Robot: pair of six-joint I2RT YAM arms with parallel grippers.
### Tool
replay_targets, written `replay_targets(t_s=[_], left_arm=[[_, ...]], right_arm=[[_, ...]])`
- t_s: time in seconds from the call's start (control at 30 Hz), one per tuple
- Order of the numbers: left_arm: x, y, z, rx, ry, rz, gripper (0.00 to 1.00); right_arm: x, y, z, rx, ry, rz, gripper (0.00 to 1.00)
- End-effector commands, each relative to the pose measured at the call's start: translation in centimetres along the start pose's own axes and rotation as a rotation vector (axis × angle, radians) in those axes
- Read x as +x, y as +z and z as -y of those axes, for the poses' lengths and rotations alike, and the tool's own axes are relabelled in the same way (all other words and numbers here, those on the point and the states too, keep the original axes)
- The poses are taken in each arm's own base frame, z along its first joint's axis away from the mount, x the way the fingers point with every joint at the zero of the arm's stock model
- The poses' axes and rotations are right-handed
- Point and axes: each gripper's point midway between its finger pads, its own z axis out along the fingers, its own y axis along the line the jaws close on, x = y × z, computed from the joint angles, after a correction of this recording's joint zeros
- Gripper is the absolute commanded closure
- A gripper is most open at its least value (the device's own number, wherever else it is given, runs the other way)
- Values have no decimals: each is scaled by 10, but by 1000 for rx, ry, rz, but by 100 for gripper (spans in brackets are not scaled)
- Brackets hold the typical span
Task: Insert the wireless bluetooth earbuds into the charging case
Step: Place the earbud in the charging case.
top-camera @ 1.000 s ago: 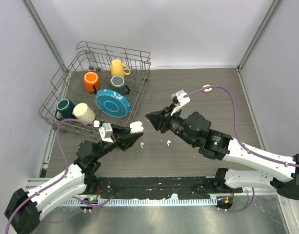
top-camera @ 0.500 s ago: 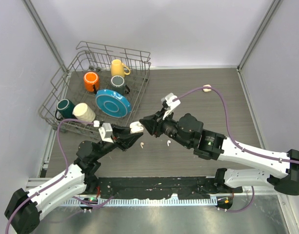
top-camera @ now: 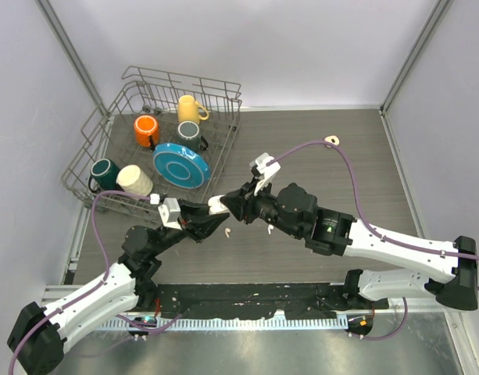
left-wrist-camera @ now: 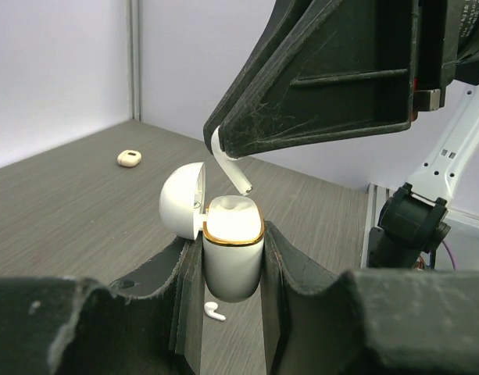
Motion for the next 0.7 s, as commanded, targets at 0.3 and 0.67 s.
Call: replay_targets(t_s=[0.3, 0.67], left_arm=[[-38, 7, 8, 36, 71, 116, 100], [-38, 6, 9, 38, 70, 117, 100]], right_arm=[[-12, -1, -2, 49, -88, 41, 99], [-11, 0, 6, 113, -113, 93, 99]])
